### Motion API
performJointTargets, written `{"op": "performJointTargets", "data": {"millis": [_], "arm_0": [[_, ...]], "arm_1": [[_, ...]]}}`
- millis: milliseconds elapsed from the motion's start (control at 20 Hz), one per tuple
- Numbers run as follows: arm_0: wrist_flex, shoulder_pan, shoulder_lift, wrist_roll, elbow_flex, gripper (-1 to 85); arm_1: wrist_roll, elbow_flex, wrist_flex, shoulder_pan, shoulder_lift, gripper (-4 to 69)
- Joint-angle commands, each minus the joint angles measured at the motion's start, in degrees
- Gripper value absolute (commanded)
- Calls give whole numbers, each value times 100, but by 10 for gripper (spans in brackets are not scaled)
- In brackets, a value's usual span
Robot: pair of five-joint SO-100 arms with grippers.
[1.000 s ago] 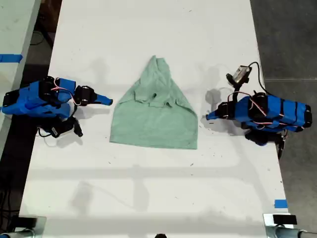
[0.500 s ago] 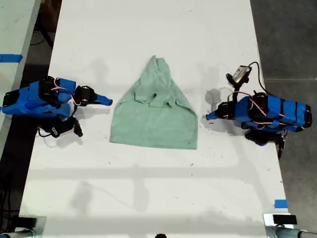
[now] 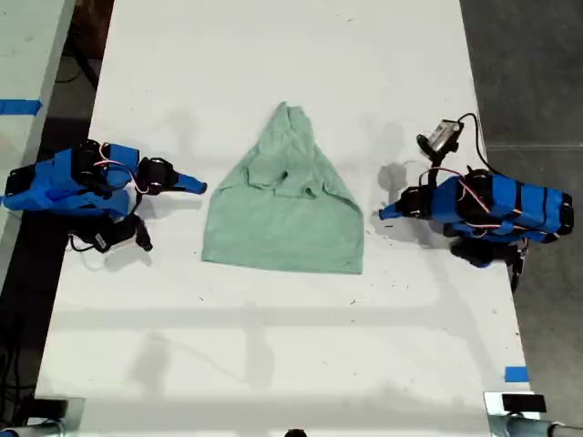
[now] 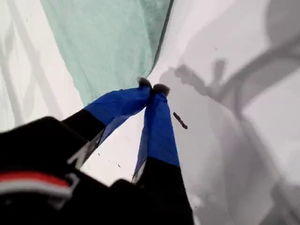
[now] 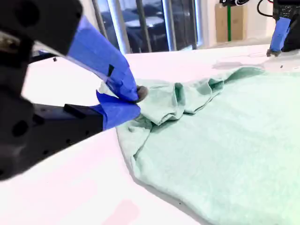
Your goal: Fold t shirt
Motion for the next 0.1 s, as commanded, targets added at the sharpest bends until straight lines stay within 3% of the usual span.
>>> {"op": "performJointTargets", "data": {"millis": [0,50], "arm_0": [[18,-44,35,-167,35,-1],[18,-44,35,-167,35,-1]], "arm_1": [[70,308,97,44,97,8],[70,308,97,44,97,8]]}}
